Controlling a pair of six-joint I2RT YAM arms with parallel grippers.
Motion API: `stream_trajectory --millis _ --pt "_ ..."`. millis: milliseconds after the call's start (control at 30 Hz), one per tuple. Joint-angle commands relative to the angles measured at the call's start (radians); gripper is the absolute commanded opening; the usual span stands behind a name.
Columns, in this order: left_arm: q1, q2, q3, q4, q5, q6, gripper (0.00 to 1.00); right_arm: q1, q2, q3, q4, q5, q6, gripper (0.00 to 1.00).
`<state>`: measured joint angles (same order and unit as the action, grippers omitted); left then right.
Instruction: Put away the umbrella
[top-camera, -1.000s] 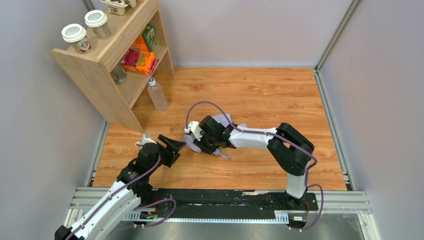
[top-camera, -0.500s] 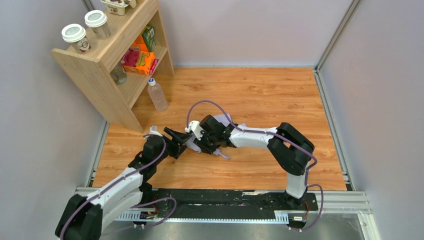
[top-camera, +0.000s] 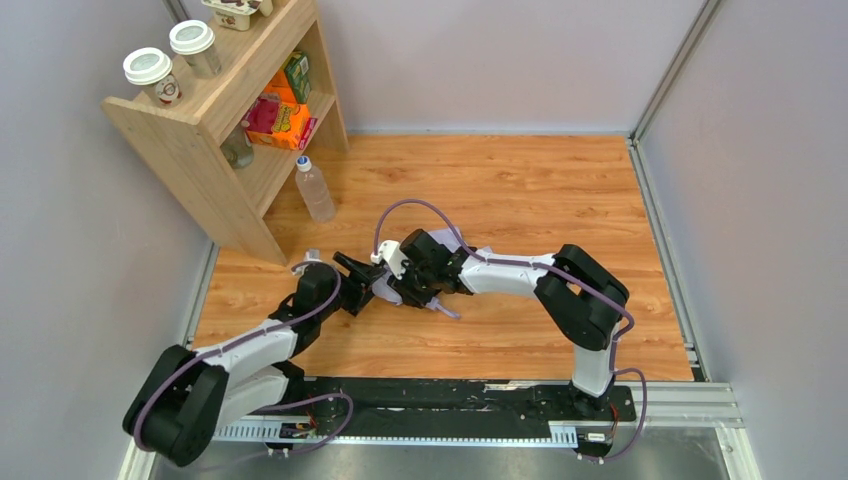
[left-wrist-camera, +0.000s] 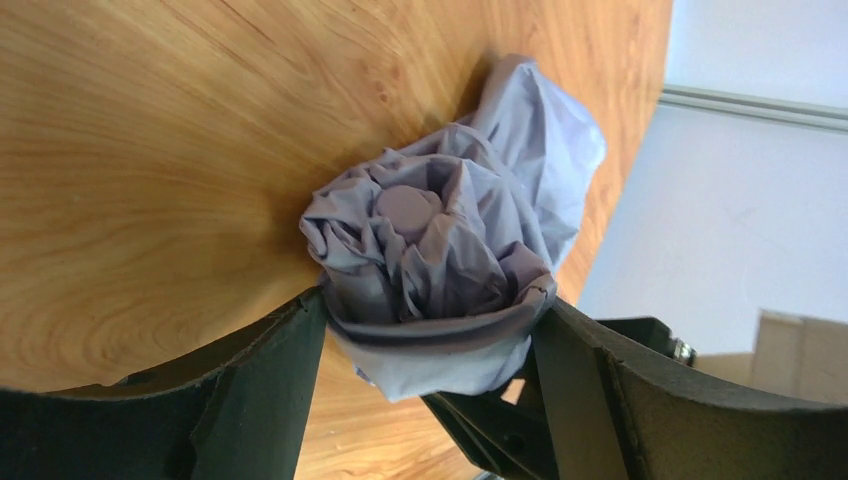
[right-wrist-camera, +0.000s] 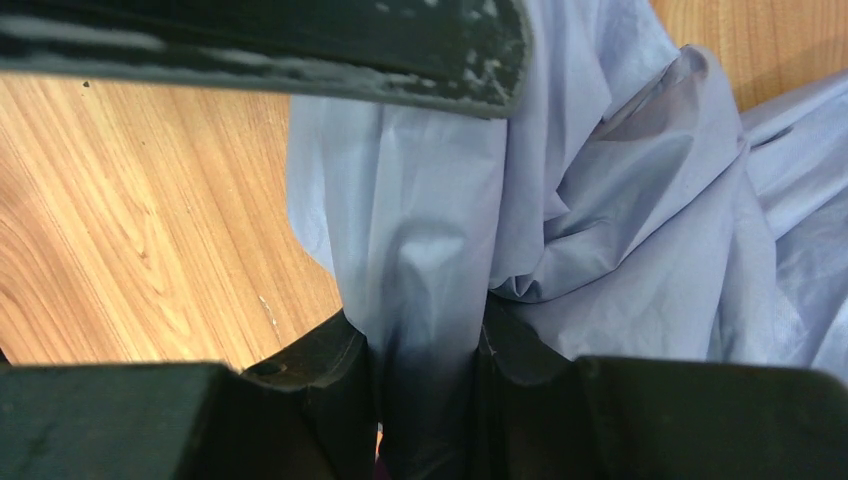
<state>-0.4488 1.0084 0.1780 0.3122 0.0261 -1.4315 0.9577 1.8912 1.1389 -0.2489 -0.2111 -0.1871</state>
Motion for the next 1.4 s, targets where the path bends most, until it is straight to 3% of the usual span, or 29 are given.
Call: stream_trajectory --millis 0,367,433,500,533,567,733,800,833,867,900,933,1033,1133,1200,1300,1367 --pt "0.005 0.117 0.040 0.105 0.015 0.069 0.82 0.015 0.115 -0.077 -0.205 -0.112 0.044 0.00" --pt "-0.004 0.499 0.020 0.130 0.020 0.075 0.80 0.019 0.088 -0.074 -0.182 -0.125 0.031 0.00" --pt "-0.004 0.524 0.009 0.143 0.006 0.091 0.66 0.024 0.069 -0.086 -0.162 -0.123 0.034 0.00" --pt "-0.004 0.541 -0.003 0.174 -0.002 0.103 0.37 0.029 0.049 -0.094 -0.148 -0.120 0.038 0.00" --pt "-0.004 0.542 -0.008 0.183 -0.005 0.109 0.32 0.029 0.043 -0.094 -0.144 -0.114 0.041 0.00" --pt "-0.004 0.544 -0.006 0.182 -0.002 0.112 0.21 0.032 0.039 -0.093 -0.144 -0.110 0.041 0.00" --pt "-0.004 0.550 0.012 0.156 0.026 0.144 0.01 0.032 0.019 -0.088 -0.133 -0.100 0.089 0.01" --pt "-0.004 0.544 0.015 0.133 0.031 0.151 0.00 0.030 -0.009 -0.100 -0.113 -0.102 0.133 0.09" --pt "-0.002 0.538 0.014 0.119 0.031 0.152 0.00 0.026 -0.027 -0.105 -0.106 -0.100 0.164 0.22" --pt "-0.004 0.532 0.015 0.111 0.031 0.154 0.00 0.021 -0.049 -0.111 -0.099 -0.103 0.181 0.43" --pt "-0.004 0.518 0.015 0.085 0.032 0.155 0.00 0.019 -0.078 -0.119 -0.096 -0.088 0.236 0.57" --pt "-0.004 0.512 0.015 0.071 0.034 0.157 0.00 0.015 -0.105 -0.125 -0.107 -0.070 0.279 0.65" --pt "-0.004 0.469 0.005 0.036 0.038 0.157 0.00 0.007 -0.226 -0.137 -0.168 -0.024 0.389 0.76" --pt "-0.004 0.415 -0.005 -0.005 0.035 0.157 0.00 -0.013 -0.398 -0.186 -0.230 -0.004 0.492 0.81" --pt "-0.004 0.380 -0.014 -0.019 0.037 0.151 0.00 -0.040 -0.548 -0.241 -0.259 0.044 0.587 0.92" --pt "-0.004 0.335 -0.012 -0.056 0.041 0.152 0.00 -0.149 -0.703 -0.323 -0.360 0.170 0.808 1.00" --pt "-0.004 0.305 -0.006 -0.079 0.041 0.146 0.00 -0.273 -0.771 -0.402 -0.386 0.119 0.950 1.00"
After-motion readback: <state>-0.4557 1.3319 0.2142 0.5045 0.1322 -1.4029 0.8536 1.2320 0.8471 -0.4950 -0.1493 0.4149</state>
